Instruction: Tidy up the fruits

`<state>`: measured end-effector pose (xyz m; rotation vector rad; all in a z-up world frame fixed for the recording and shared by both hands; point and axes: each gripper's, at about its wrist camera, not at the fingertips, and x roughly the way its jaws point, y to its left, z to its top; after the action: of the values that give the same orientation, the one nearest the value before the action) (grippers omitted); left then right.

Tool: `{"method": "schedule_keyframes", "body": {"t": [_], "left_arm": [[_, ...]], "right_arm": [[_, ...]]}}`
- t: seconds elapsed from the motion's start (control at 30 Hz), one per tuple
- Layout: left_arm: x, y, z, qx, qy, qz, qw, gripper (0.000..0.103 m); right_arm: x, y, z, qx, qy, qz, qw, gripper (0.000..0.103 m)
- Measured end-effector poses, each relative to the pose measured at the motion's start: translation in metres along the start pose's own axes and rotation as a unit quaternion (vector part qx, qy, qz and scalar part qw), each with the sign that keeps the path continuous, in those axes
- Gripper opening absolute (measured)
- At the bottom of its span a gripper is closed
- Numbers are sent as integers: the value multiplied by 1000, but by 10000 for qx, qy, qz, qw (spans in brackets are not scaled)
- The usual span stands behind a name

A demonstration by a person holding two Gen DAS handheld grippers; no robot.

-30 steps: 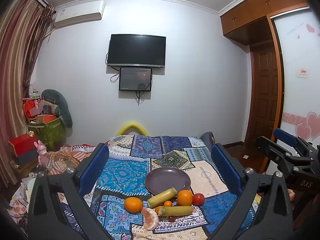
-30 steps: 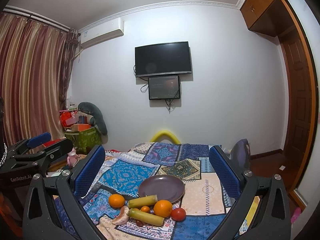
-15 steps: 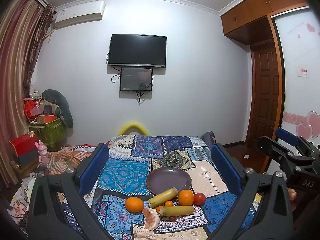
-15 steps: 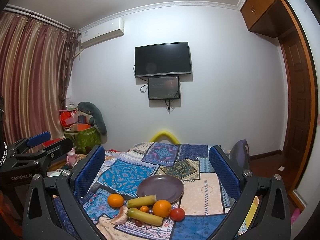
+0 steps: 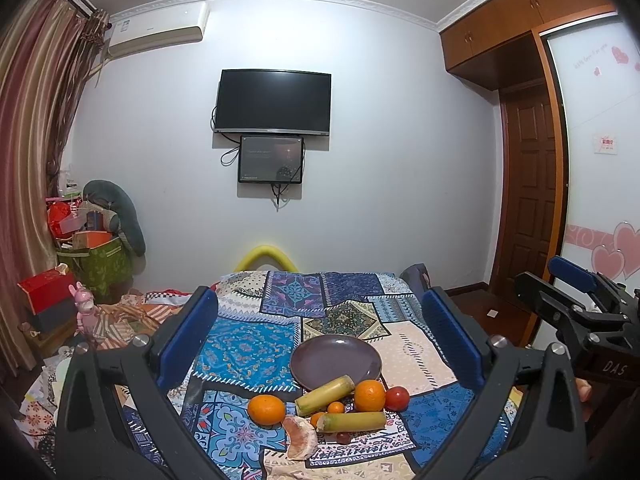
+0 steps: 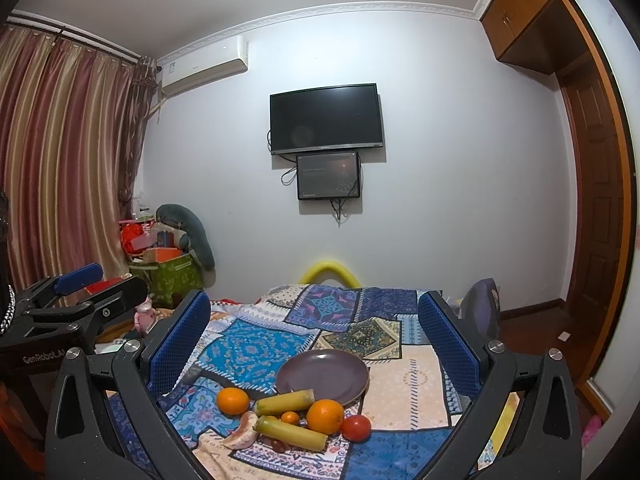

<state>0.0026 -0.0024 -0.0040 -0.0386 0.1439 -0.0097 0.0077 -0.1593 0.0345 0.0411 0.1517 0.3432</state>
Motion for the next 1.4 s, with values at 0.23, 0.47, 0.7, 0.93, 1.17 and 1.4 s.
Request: {"method": "schedule_keyframes", "body": {"t": [0.23, 0.47, 0.7, 0.93, 1.17, 1.4], "left_arm": [[0, 0, 0, -6, 3, 3, 10000, 103], [3, 1, -2, -2, 21, 20, 10000, 103], [23, 7, -14, 44, 268, 85, 9996, 103], [59, 27, -37, -20, 885, 110, 9960, 88], [106, 56, -69, -125, 1727, 251, 9846, 62], [159, 87, -111, -269, 2594, 295, 9649, 58]], "right_arm": [[-2, 0, -2, -6, -43, 9, 10000, 103], [0, -1, -3, 40, -1, -28, 10000, 103], [21, -10, -15, 60, 362, 9, 9993, 103], [49, -26, -40, -34, 874, -100, 9961, 101], [80, -45, -71, -245, 1594, -164, 9868, 70], [115, -65, -106, 1, 2488, 63, 9685, 47]]}}
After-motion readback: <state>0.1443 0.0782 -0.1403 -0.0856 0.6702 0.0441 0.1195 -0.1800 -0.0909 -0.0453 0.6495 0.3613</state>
